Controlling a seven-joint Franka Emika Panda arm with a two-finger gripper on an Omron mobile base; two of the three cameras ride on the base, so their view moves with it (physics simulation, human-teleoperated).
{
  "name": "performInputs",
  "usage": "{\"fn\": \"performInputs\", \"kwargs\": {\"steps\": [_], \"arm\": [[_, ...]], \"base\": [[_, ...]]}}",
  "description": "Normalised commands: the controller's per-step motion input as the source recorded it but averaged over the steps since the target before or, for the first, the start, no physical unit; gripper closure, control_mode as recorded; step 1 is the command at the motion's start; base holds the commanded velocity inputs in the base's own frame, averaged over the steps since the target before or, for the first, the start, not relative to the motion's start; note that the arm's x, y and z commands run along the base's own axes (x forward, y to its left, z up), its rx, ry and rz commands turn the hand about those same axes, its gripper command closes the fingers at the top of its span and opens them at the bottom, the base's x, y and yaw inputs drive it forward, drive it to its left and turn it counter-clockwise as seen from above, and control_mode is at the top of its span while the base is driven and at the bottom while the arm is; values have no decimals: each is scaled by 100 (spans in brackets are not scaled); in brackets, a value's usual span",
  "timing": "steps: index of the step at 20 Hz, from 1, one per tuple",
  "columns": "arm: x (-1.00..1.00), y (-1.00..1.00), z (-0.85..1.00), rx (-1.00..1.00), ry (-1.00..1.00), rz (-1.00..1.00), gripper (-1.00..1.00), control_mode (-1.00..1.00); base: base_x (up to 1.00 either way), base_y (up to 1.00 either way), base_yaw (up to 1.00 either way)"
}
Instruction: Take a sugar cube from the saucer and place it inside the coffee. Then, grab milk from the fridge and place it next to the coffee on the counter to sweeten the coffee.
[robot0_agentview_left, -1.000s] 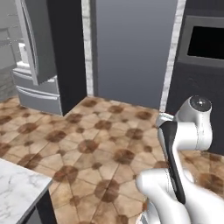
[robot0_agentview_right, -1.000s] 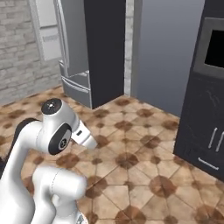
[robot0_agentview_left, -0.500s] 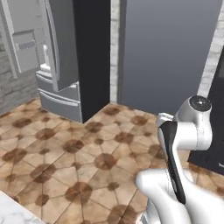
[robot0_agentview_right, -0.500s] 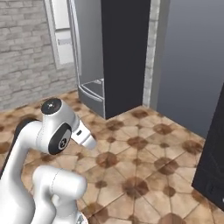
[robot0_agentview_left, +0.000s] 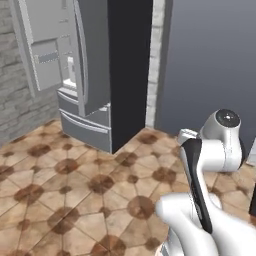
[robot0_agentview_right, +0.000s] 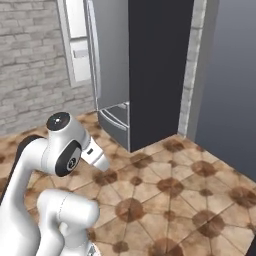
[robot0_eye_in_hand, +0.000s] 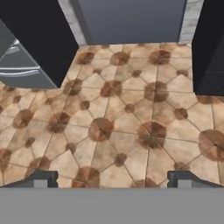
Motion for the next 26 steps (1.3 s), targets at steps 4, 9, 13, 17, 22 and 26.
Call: {"fn": "performInputs", "kwargs": {"steps": [4, 9, 13, 17, 22, 26], "arm": [[0, 0, 0, 0, 0, 0, -100, 100], [0, 0, 0, 0, 0, 0, -100, 100], [0, 0, 0, 0, 0, 0, -100, 100], [0, 0, 0, 0, 0, 0, -100, 100], [0, 0, 0, 0, 0, 0, -100, 100], [0, 0, 0, 0, 0, 0, -100, 100]], "base": [[100, 61, 8], [100, 71, 4], [100, 88, 0], [100, 96, 0], [79, 8, 13], [22, -62, 25]]}}
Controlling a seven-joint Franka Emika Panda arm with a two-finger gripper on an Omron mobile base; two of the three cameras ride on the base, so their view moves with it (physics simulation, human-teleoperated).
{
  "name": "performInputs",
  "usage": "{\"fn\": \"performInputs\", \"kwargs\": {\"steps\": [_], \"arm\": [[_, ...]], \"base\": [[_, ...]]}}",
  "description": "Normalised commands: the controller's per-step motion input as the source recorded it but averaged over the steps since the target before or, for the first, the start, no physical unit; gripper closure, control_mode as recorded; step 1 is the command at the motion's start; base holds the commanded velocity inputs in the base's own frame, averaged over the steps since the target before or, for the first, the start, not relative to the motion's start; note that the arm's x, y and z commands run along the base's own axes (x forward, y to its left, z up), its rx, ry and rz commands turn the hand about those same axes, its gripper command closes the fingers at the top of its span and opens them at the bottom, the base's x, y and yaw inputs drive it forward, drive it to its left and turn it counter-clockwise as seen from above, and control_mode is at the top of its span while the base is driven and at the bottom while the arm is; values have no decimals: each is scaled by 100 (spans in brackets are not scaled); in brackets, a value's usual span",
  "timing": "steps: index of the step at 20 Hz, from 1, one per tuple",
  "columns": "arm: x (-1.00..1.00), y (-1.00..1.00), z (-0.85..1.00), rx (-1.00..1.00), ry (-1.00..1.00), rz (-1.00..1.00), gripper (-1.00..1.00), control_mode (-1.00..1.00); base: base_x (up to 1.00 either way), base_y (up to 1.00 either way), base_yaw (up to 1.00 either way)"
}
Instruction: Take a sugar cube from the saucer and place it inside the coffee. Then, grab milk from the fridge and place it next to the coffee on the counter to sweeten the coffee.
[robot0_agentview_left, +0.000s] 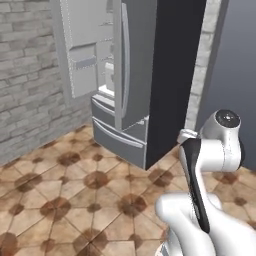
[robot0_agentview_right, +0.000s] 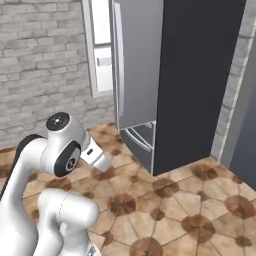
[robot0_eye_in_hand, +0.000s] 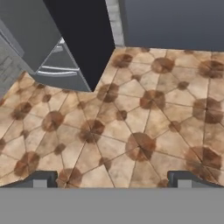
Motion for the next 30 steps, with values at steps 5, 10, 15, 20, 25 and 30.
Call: {"fn": "performInputs", "kwargs": {"steps": [5, 10, 15, 20, 25, 30], "arm": [[0, 0, 0, 0, 0, 0, -100, 100], [0, 0, 0, 0, 0, 0, -100, 100], [0, 0, 0, 0, 0, 0, -100, 100], [0, 0, 0, 0, 0, 0, -100, 100], [0, 0, 0, 0, 0, 0, -100, 100], [0, 0, 0, 0, 0, 0, -100, 100]], "base": [[100, 43, 1], [100, 98, -1], [100, 94, -5], [100, 77, -12], [100, 68, -31], [100, 58, -39]]}}
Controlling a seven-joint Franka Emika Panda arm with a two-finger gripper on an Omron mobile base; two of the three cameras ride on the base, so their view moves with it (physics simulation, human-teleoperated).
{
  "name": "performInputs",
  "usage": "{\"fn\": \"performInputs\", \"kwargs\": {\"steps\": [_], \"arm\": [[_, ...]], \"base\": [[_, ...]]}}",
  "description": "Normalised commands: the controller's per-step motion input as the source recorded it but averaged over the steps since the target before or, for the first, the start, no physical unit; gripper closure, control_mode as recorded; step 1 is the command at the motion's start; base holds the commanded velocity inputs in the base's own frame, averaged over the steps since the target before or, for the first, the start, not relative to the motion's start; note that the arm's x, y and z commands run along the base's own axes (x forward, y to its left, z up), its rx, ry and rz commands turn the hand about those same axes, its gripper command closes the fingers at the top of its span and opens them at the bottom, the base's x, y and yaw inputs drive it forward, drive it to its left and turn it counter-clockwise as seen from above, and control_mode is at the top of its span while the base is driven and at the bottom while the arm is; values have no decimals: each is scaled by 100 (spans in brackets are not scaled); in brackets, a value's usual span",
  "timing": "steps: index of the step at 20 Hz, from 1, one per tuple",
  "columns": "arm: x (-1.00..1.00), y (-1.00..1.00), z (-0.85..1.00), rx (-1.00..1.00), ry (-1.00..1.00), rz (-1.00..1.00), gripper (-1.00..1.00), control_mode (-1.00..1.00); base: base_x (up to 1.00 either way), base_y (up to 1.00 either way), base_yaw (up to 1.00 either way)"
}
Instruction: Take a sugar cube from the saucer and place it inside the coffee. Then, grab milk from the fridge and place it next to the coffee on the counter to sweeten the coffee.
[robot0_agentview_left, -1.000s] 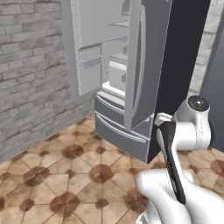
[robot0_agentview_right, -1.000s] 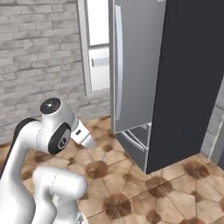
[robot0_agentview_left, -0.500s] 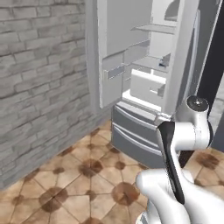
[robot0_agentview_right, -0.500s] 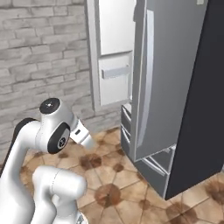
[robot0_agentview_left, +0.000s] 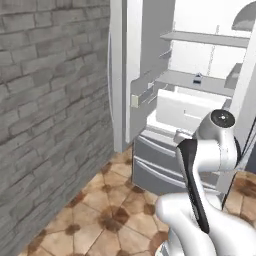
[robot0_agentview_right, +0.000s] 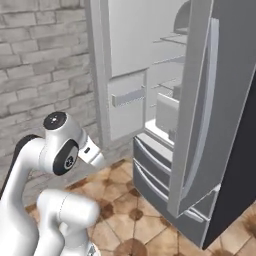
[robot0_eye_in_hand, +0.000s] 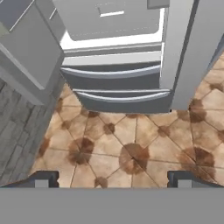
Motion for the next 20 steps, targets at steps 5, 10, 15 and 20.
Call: {"fn": "performInputs", "kwargs": {"steps": [5, 10, 15, 20], "arm": [[0, 0, 0, 0, 0, 0, -100, 100], [0, 0, 0, 0, 0, 0, -100, 100], [0, 0, 0, 0, 0, 0, -100, 100], [0, 0, 0, 0, 0, 0, -100, 100]], "base": [[95, 20, -48], [80, 10, -54], [78, 34, -53], [56, 43, -39]]}}
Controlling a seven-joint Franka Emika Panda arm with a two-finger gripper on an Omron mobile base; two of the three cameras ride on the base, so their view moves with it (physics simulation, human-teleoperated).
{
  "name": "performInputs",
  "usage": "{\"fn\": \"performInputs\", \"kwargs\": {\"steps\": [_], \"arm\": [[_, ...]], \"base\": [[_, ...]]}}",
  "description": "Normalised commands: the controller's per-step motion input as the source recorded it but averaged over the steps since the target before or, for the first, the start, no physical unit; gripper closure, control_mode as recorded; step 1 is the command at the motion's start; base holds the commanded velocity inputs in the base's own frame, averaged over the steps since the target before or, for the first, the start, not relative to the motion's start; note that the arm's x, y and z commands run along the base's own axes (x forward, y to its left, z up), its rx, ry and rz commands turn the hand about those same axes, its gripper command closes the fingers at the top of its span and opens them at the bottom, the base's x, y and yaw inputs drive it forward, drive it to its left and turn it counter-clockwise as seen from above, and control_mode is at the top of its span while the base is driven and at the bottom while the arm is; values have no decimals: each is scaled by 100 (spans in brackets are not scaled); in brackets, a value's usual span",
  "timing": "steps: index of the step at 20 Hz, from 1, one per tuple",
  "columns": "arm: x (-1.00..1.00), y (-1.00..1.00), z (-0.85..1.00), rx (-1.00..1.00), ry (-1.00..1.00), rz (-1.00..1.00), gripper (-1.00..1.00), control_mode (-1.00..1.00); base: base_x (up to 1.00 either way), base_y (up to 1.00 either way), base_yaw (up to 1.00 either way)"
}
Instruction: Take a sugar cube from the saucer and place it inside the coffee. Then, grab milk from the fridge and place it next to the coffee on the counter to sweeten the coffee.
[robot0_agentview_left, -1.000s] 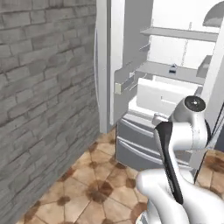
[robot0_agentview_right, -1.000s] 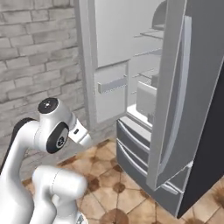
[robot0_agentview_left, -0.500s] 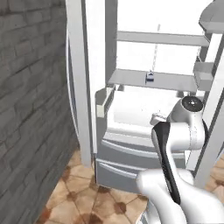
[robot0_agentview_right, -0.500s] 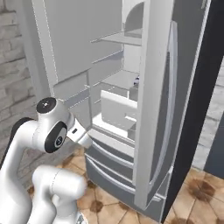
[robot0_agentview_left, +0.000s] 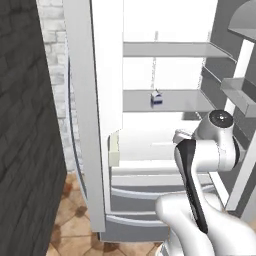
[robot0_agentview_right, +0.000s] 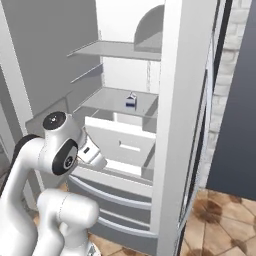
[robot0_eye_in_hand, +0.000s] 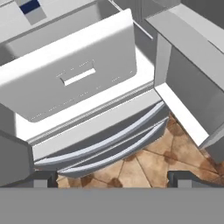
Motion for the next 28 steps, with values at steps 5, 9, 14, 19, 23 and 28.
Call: {"fn": "performInputs", "kwargs": {"steps": [5, 9, 14, 19, 23, 28], "arm": [[0, 0, 0, 0, 0, 0, -100, 100], [0, 0, 0, 0, 0, 0, -100, 100], [0, 0, 0, 0, 0, 0, -100, 100], [0, 0, 0, 0, 0, 0, -100, 100], [0, 0, 0, 0, 0, 0, -100, 100], [0, 0, 0, 0, 0, 0, -100, 100]], "base": [[22, 19, -11], [29, 9, 0], [53, 8, 0], [31, 19, 0], [7, 18, 6], [14, 2, 13]]}}
